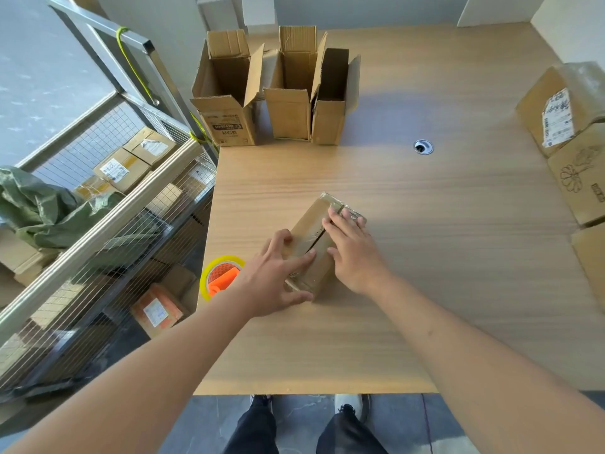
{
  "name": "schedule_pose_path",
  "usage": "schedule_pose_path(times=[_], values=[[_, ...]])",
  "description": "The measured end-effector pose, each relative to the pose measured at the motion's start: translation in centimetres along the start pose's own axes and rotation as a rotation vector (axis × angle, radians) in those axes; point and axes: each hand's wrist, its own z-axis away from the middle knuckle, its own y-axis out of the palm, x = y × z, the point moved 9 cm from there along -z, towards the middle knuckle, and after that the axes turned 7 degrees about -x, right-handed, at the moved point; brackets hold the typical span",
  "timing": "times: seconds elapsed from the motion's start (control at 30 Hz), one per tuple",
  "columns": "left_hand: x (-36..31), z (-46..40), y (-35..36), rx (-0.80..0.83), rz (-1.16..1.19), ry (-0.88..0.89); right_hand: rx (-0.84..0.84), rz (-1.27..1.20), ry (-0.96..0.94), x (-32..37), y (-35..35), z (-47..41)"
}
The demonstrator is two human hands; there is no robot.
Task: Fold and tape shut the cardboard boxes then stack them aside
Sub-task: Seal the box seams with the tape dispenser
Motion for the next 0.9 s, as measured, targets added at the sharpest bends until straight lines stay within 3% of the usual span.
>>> schedule_pose_path(times=[0.1,0.23,0.4,0.57,0.73,0.9], values=[[0.2,0.3,0.1,-0.035,0.047,-0.007,-0.117,-0.084,-0.150,0.7,-1.3,1.2],[0.8,0.3,0.5,-0.009,0.071,0.019,-0.021,-0.063,-0.294,1.6,-0.4,2.6],[0.9,0.1,0.0,0.022,0.058,0.062,-0.118,0.077,-0.310,2.6,-0.1,2.0],[2.0,0.3,-1.0,0.014,0.218,0.089,-0.173,0.098,-0.308,2.3,0.8,2.7],[2.0,0.4,-0.8,-0.025,0.215,0.133,-0.097,0.072,-0.243,2.1,0.9,2.9],[1.2,0.7,-1.1,-0.177,0.101,0.152,0.036,0.116,-0.240,2.5,0.9,3.3]])
